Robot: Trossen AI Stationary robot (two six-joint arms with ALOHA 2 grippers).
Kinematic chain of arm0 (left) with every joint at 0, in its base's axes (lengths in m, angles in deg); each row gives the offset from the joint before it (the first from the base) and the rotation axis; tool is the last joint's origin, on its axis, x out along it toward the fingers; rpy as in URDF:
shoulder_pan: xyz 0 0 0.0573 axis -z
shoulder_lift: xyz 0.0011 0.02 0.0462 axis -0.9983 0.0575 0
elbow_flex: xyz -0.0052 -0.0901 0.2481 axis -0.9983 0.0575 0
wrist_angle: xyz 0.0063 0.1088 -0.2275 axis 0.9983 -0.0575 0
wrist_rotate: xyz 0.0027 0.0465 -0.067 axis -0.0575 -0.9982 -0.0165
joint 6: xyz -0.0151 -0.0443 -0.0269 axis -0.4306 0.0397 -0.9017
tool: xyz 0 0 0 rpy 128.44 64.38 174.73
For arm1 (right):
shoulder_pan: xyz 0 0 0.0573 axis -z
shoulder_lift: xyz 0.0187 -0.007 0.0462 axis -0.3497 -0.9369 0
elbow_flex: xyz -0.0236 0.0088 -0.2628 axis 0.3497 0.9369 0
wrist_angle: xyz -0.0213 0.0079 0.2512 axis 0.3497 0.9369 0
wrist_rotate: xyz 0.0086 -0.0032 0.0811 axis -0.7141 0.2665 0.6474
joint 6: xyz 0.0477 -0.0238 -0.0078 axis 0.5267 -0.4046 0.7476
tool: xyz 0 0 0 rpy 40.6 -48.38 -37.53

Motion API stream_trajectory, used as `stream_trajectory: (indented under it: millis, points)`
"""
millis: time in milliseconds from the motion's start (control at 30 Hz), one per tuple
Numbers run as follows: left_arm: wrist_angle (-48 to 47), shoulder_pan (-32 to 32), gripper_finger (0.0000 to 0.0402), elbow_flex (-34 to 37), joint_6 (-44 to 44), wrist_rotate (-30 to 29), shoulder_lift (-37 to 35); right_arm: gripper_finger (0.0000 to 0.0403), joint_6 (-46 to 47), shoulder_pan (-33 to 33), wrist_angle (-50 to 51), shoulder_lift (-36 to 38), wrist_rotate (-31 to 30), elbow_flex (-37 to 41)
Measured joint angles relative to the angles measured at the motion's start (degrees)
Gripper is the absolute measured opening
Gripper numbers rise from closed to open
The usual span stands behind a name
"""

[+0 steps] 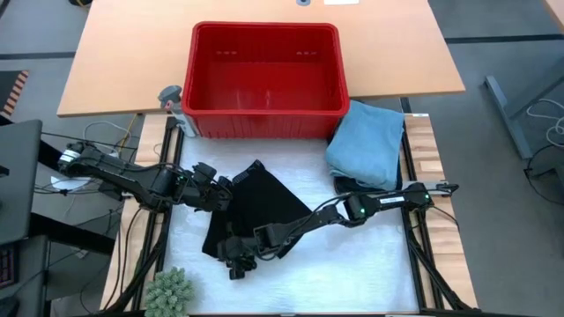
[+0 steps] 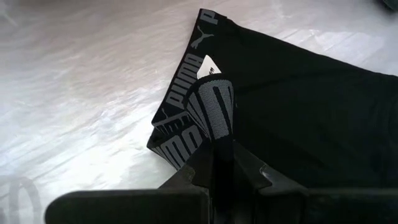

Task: Fold Laundry from Bin
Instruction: Fold the black boxer short

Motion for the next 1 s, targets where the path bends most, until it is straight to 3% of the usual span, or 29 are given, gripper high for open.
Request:
stream_trajectory:
  millis: [400,1000]
  points:
    - [0.0,0.0,0.0011,0.0,-0.1,0.0,0.0,0.0023,10.2,-0.1,1.8,0.0,0.4,-1.0]
    - [-2.2,0.0,0.0011,0.0,1.2,0.6,0.0,0.0021,34.5,-2.5,2.7,8.1,-3.4,-0.6]
